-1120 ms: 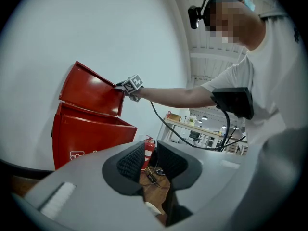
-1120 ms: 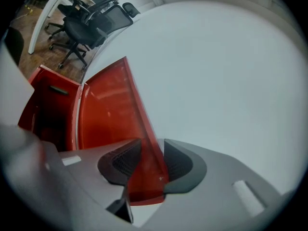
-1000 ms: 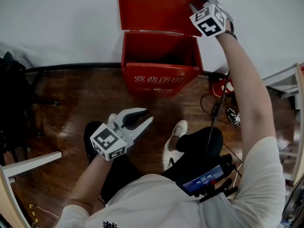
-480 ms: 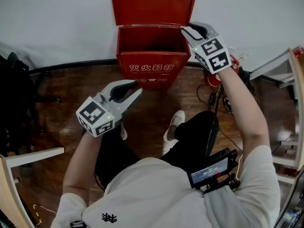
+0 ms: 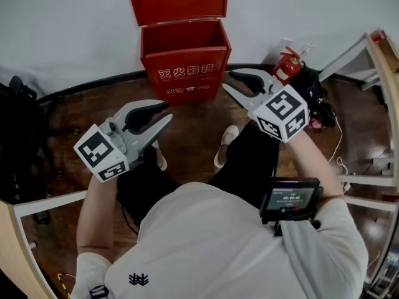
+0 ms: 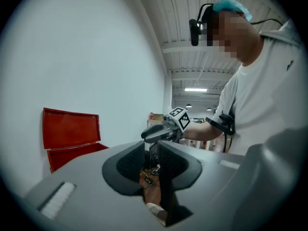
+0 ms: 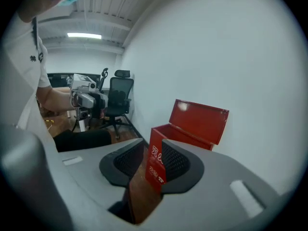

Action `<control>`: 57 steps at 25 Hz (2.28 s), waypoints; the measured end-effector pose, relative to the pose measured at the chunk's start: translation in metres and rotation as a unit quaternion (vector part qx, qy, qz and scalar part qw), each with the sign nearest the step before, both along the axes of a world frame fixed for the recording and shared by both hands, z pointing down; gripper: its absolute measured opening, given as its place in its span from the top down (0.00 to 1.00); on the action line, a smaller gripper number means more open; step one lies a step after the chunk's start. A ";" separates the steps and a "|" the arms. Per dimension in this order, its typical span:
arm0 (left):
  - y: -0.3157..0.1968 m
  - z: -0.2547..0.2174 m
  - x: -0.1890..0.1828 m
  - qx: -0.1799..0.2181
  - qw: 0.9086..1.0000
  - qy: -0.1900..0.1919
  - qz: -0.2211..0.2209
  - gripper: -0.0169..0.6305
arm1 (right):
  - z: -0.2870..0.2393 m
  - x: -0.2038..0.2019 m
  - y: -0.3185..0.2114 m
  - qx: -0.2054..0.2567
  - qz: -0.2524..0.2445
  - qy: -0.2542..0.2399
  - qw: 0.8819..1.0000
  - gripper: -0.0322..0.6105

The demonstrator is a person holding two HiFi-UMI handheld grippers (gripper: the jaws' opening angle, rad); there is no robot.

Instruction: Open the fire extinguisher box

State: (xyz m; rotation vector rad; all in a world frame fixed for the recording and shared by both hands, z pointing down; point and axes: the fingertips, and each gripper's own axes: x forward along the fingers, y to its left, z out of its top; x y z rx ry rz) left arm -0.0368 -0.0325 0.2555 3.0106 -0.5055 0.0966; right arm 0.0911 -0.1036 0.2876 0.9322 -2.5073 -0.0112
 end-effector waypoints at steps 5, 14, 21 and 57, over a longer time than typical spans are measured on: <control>0.040 -0.006 0.002 0.000 1.000 -0.007 0.030 0.85 | 0.002 -0.010 0.049 -0.030 0.008 -0.039 0.999 0.77; 0.074 -0.008 0.004 -0.021 0.998 -0.002 0.065 0.85 | -0.016 -0.031 0.094 -0.066 -0.002 -0.111 0.992 0.76; 0.076 -0.007 0.007 -0.028 0.997 0.003 0.071 0.85 | -0.023 -0.026 0.104 -0.082 0.004 -0.138 0.987 0.76; 0.076 0.004 0.013 -0.046 0.996 0.006 0.079 0.85 | -0.029 -0.032 0.110 -0.089 -0.003 -0.152 0.984 0.81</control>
